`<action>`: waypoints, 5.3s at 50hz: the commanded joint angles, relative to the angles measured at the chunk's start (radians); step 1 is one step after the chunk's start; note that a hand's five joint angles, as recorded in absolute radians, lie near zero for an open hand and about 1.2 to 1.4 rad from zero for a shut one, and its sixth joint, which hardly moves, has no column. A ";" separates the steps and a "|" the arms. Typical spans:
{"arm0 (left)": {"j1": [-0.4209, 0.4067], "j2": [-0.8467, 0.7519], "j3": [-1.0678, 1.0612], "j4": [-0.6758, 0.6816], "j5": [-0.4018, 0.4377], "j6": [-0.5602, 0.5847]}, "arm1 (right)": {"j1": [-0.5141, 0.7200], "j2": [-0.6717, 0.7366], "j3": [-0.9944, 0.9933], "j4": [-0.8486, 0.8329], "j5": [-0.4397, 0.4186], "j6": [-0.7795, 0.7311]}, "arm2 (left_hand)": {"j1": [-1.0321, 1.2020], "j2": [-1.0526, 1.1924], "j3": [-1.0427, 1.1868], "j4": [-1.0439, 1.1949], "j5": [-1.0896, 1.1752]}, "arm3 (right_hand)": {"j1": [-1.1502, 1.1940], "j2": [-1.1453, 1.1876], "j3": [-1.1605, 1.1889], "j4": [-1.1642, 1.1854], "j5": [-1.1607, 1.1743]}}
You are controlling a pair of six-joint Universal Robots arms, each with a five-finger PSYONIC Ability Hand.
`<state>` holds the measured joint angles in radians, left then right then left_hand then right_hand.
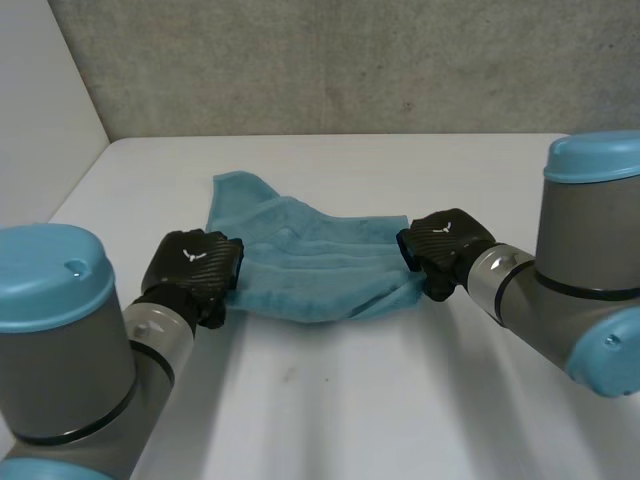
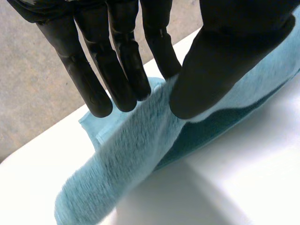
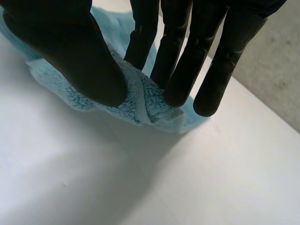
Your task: Fold the laundry
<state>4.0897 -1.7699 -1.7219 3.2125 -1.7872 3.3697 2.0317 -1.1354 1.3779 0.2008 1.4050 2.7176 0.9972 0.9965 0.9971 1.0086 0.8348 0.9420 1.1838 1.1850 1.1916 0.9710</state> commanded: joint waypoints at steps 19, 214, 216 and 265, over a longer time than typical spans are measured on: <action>0.023 -0.116 0.246 0.058 0.199 0.149 | -0.100 -0.196 0.090 -0.084 -0.024 0.016 | -0.687 -0.686 -0.687 -0.698 -0.699 | -0.572 -0.814 -0.815 -0.822 -0.776; 0.261 0.010 0.008 0.043 0.081 0.093 | 0.252 0.697 -0.907 0.332 -0.324 -0.228 | -0.760 -0.759 -0.760 -0.772 -0.772 | -0.158 -0.400 -0.401 -0.408 -0.362; 0.261 0.010 0.008 0.043 0.081 0.093 | 0.252 0.700 -0.905 0.335 -0.325 -0.230 | -0.760 -0.759 -0.760 -0.772 -0.772 | -0.158 -0.400 -0.401 -0.408 -0.362; 0.274 0.029 -0.007 0.044 0.081 0.093 | 0.302 0.698 -0.910 0.298 -0.310 -0.206 | -0.760 -0.759 -0.760 -0.772 -0.772 | -0.199 -0.441 -0.442 -0.449 -0.403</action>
<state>4.3628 -1.7410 -1.7269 3.2555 -1.7058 3.4622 2.3330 -0.4440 0.4692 0.4985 1.0949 2.5169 0.2228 0.2180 0.2262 0.2176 0.0455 0.6333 0.7341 0.7197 0.7158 0.5510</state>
